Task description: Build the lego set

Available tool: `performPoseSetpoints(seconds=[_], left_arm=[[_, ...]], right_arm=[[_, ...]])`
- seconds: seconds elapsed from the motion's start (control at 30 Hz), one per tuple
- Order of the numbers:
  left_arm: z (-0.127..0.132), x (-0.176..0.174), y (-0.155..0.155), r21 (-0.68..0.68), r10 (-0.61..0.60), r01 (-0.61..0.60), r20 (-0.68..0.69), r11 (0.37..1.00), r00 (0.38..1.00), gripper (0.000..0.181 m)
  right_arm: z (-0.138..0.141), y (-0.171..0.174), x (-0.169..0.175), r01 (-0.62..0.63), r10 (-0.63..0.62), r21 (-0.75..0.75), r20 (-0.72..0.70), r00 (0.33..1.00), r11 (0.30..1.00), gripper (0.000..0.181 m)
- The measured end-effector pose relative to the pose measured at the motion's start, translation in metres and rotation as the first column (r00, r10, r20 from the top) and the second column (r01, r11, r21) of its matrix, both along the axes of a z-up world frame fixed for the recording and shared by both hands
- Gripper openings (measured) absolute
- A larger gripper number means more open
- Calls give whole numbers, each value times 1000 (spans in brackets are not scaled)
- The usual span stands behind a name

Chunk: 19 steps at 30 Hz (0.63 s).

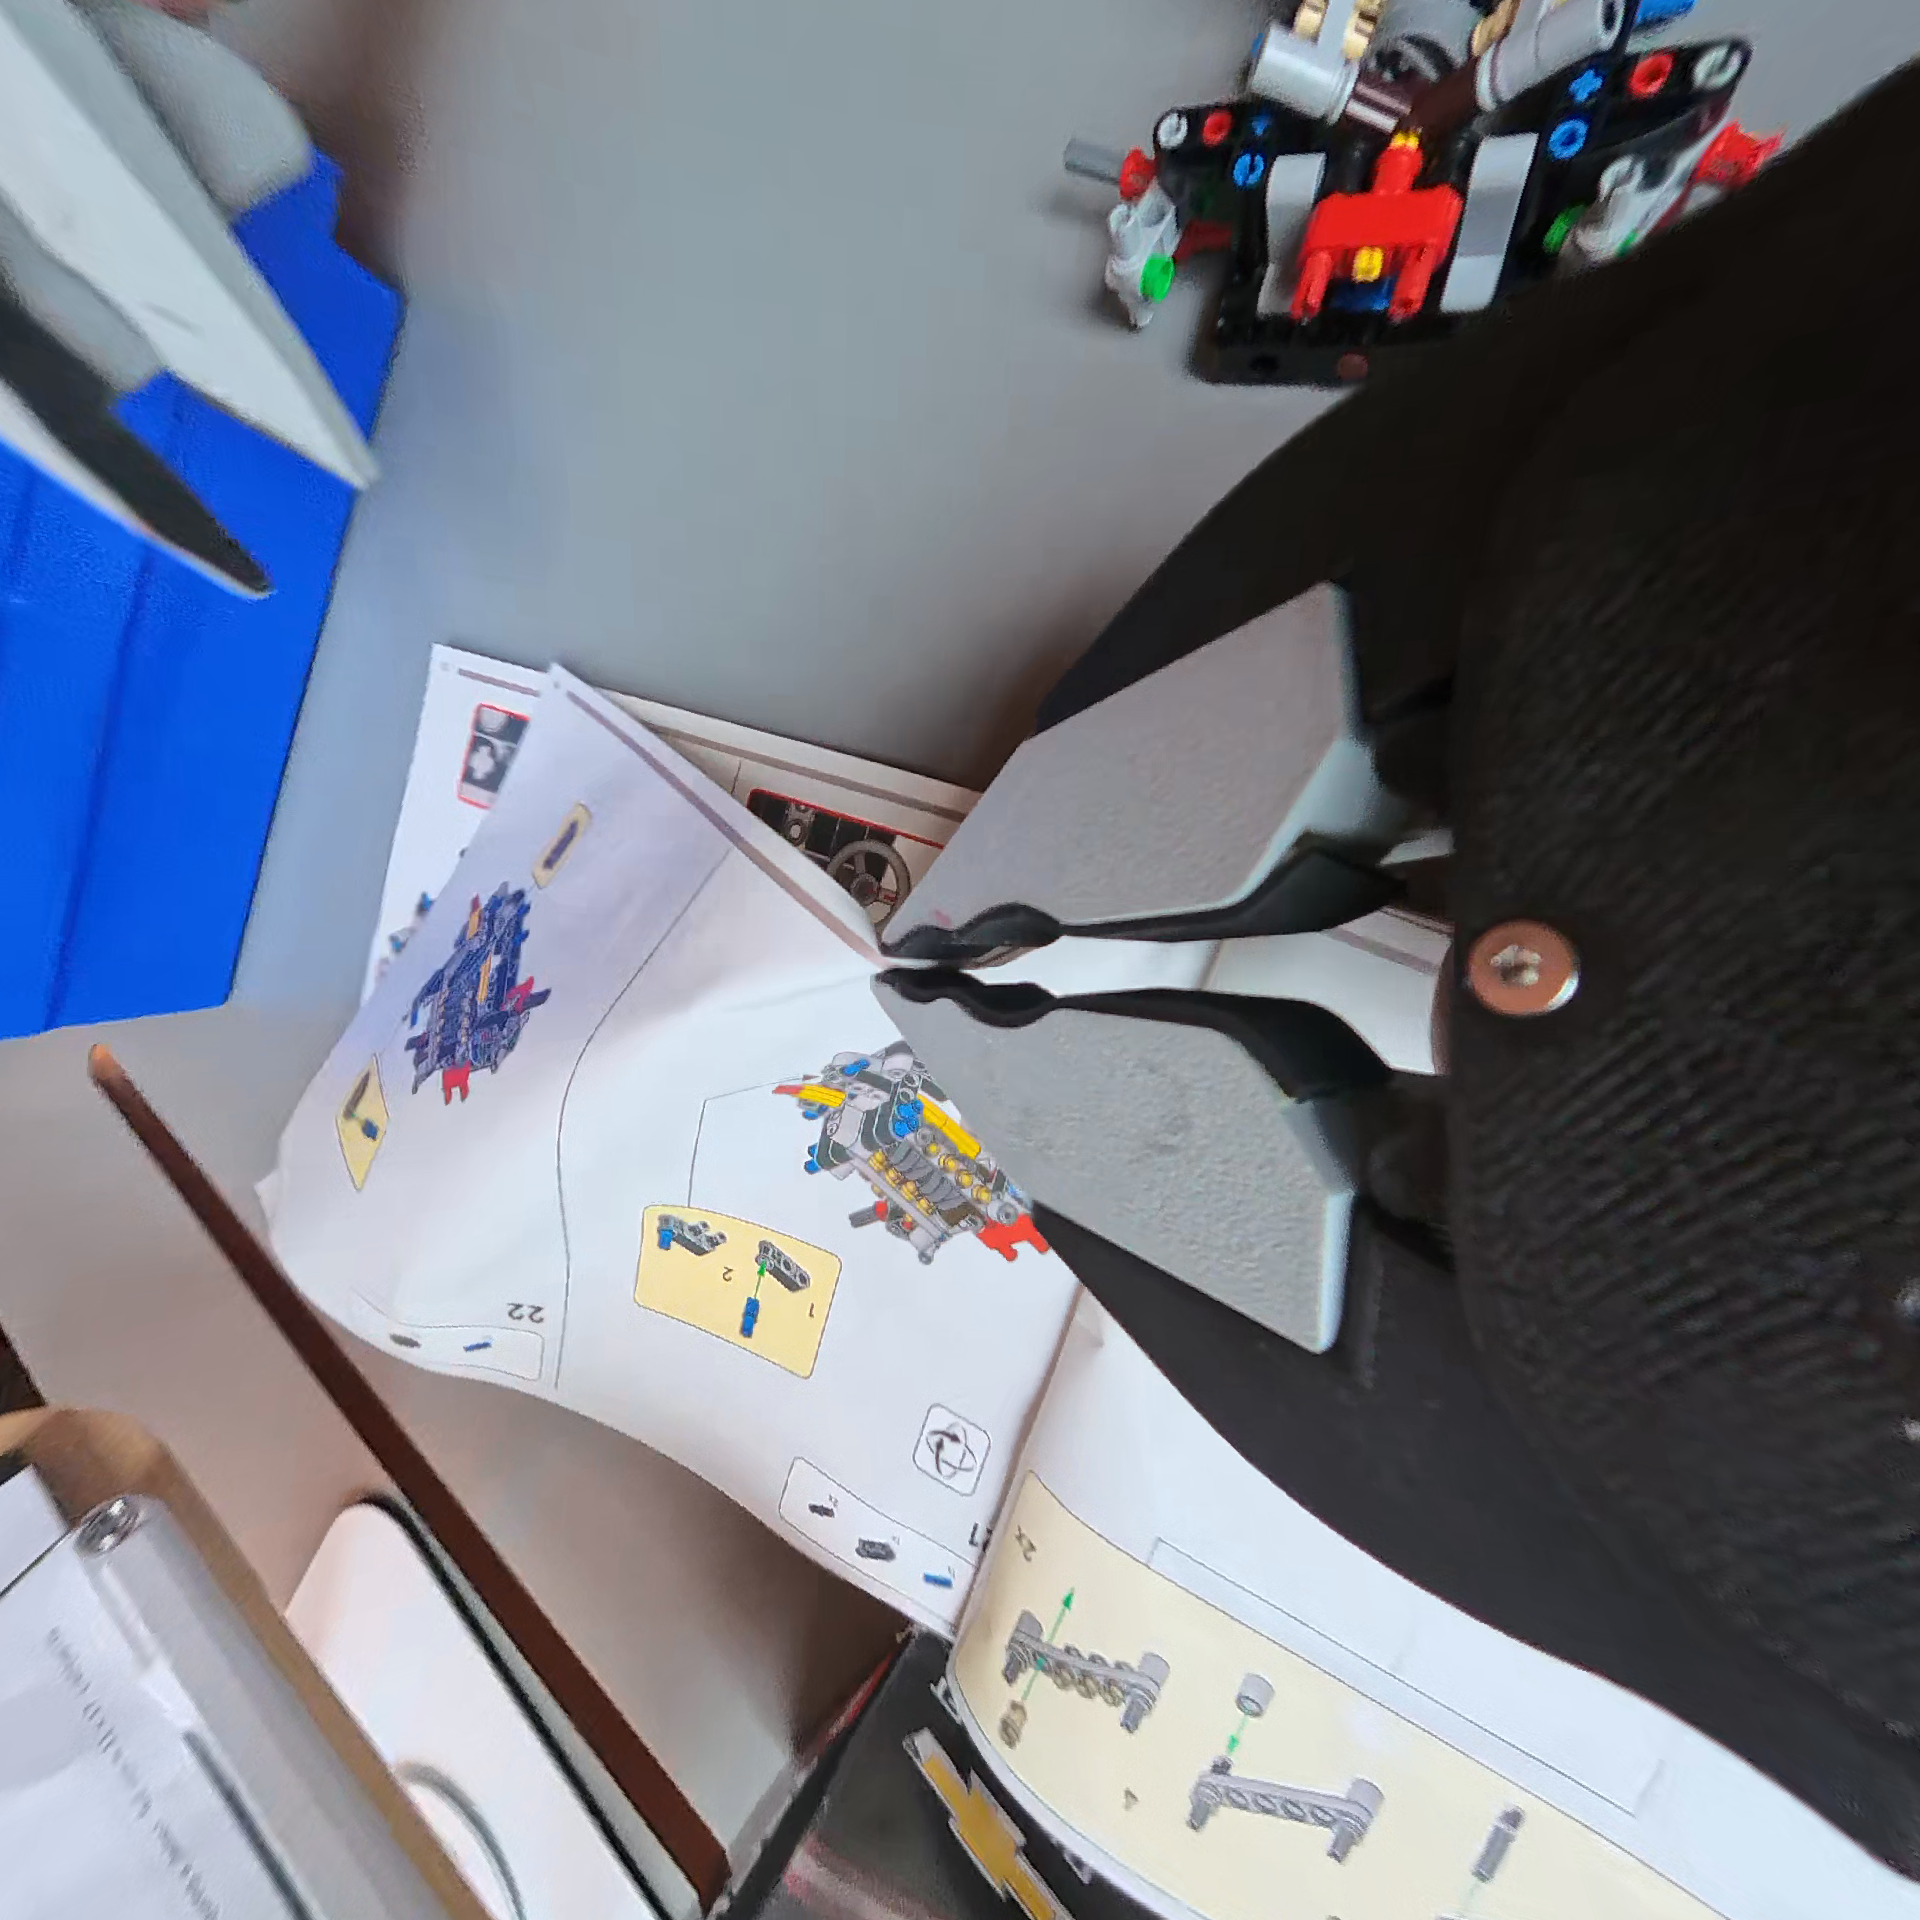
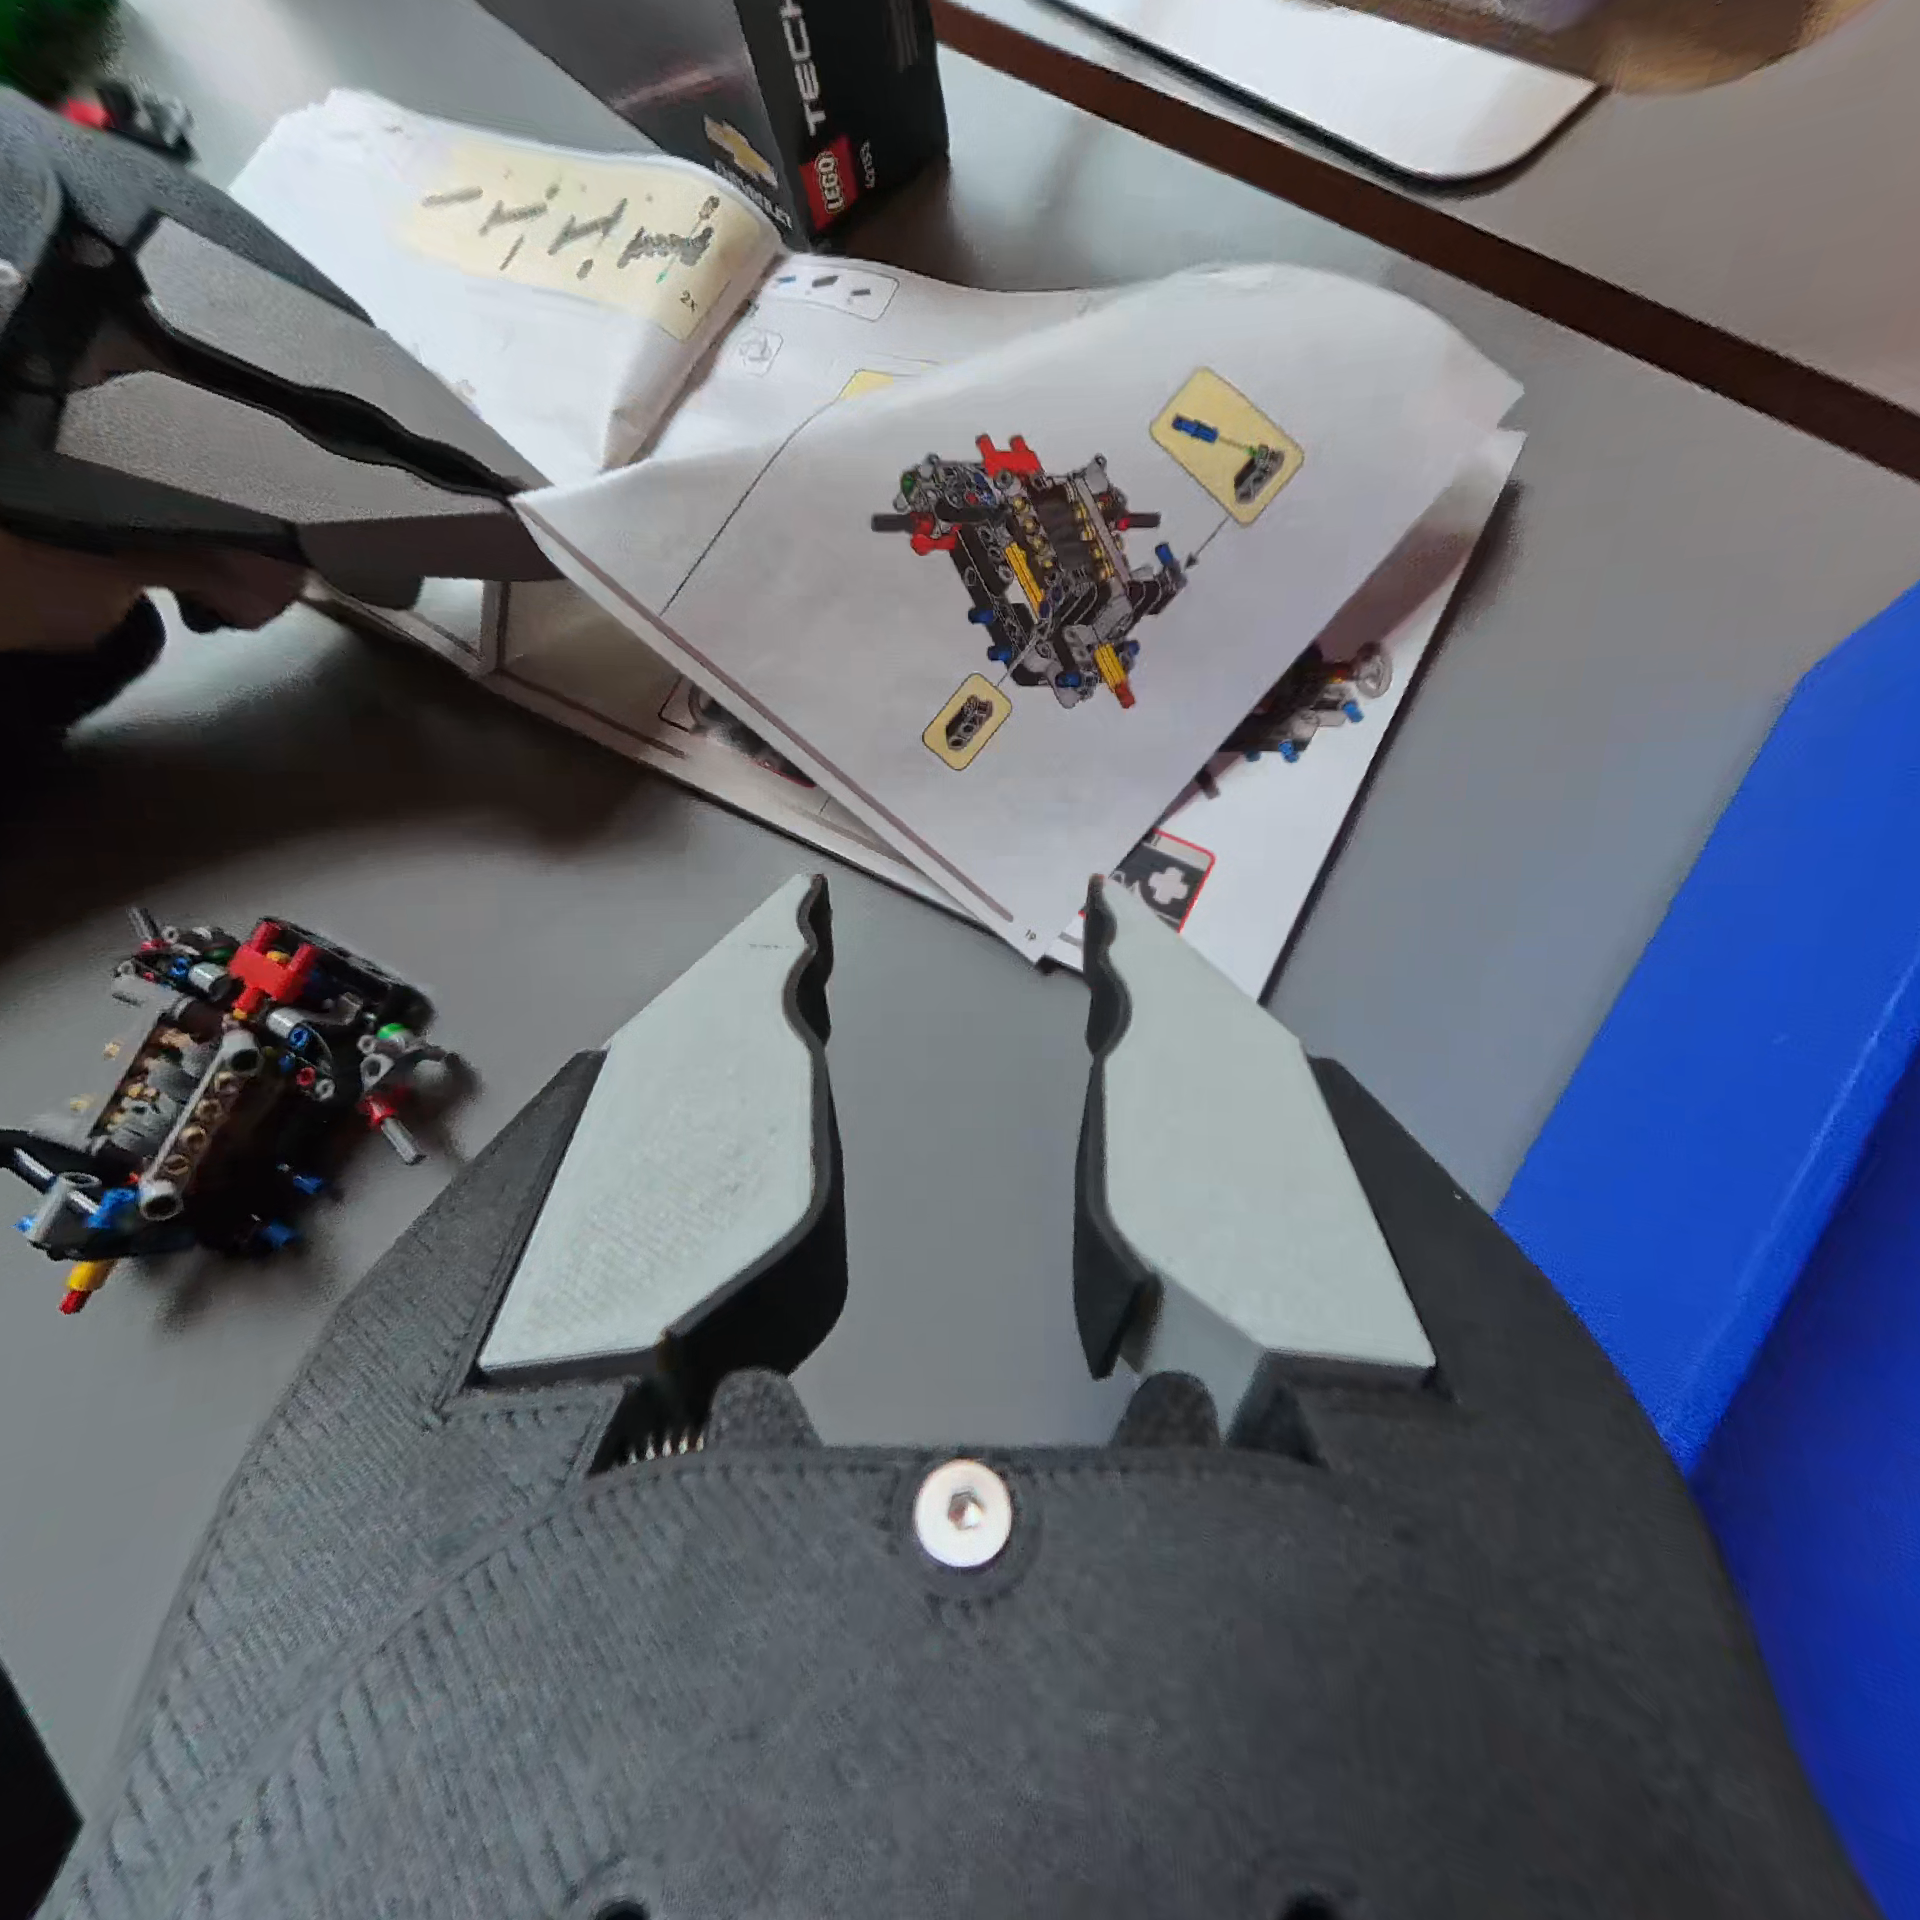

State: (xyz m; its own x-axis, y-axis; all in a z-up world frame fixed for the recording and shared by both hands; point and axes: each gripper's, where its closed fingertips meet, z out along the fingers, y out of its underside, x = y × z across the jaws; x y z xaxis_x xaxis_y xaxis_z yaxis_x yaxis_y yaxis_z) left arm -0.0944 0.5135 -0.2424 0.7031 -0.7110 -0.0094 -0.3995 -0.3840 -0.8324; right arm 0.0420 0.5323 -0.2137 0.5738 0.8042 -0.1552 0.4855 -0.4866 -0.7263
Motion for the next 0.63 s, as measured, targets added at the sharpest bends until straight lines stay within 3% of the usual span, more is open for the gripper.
performPoseSetpoints(seconds=[0.03, 0.1, 0.23, 0.4, 0.47, 0.53, 0.6, 0.63], left_arm=[[4, -2, -1, 3, 10, -10, 20, 1000, 1000, 0], [9, -7, -4, 16, 34, -35, 51, 999, 998, 0], [17, -22, -17, 36, 81, -86, 124, 996, 989, 0], [20, -43, -32, 40, 131, -139, 168, 989, 977, 0], [18, -48, -37, 25, 144, -150, 174, 988, 974, 0], [17, -51, -42, 23, 149, -155, 170, 988, 974, 0], [15, -52, -47, 10, 153, -157, 164, 988, 975, 0], [13, -52, -50, -1, 159, -161, 159, 987, 974, 0]], right_arm=[[-2, -3, -1, 19, -19, -16, -48, 999, 1000, 52], [-6, -7, -8, 25, -34, -71, -142, 989, 997, 57], [-1, -9, -42, -77, 19, -155, -344, 939, 985, 72], [6, 28, -76, -103, -25, -239, -479, 878, 966, 87], [22, 35, -91, -160, 8, -225, -556, 831, 961, 80], [42, 19, -114, -321, 101, -233, -646, 757, 918, 54], [41, 10, -132, -365, 176, -197, -612, 771, 910, 48], [35, 9, -140, -350, 206, -165, -558, 804, 922, 57]])
